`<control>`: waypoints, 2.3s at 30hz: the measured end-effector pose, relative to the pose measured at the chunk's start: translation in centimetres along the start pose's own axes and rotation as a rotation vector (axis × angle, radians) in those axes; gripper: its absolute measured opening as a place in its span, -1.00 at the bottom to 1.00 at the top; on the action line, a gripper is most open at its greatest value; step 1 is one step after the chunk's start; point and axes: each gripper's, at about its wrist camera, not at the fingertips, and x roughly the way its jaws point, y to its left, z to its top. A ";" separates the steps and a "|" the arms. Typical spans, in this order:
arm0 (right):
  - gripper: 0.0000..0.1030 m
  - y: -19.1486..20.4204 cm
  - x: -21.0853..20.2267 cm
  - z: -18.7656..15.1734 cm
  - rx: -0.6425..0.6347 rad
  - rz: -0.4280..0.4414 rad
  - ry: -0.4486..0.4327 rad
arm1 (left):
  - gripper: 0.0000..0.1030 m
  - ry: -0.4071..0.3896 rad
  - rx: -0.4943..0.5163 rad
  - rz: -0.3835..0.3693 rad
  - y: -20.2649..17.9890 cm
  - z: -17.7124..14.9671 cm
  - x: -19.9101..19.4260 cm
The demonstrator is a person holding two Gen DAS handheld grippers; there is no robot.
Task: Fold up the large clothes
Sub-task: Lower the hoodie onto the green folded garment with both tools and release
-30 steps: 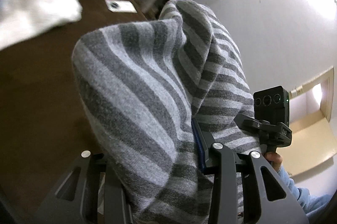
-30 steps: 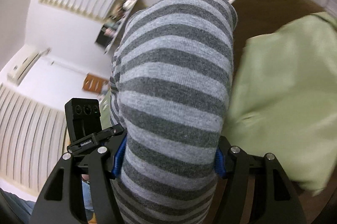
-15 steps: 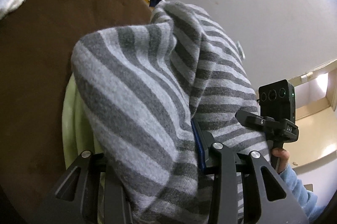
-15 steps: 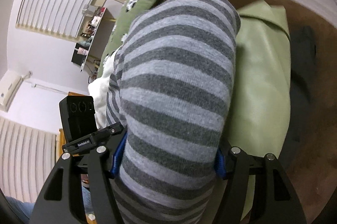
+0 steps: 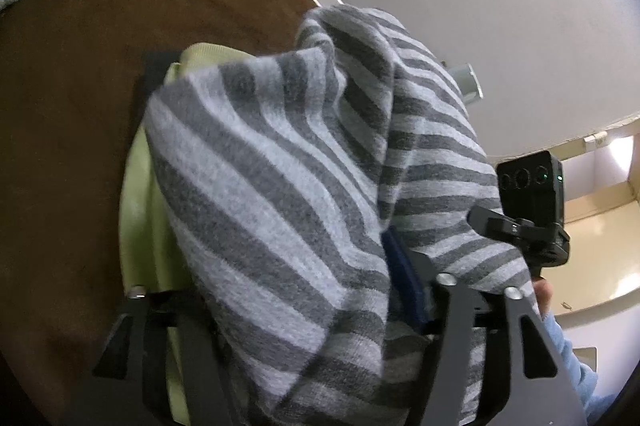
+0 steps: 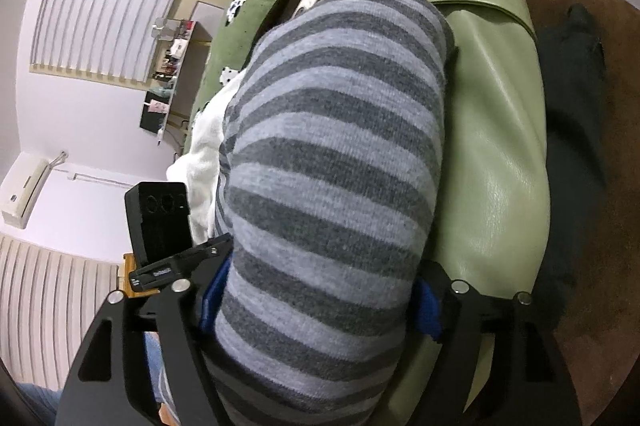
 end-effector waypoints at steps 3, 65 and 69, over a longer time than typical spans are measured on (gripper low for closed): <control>0.64 1.6 -1.1 -0.2 -0.030 -0.085 -0.005 | 0.38 -0.026 0.018 0.058 -0.3 0.9 -1.7; 0.90 22.6 -10.5 -18.8 -0.412 -0.672 -0.361 | 0.87 -0.204 0.361 0.441 -14.6 -6.9 -19.3; 0.90 26.5 -12.7 -23.2 -0.435 -0.694 -0.375 | 0.87 -0.219 0.389 0.440 -17.6 -9.7 -23.3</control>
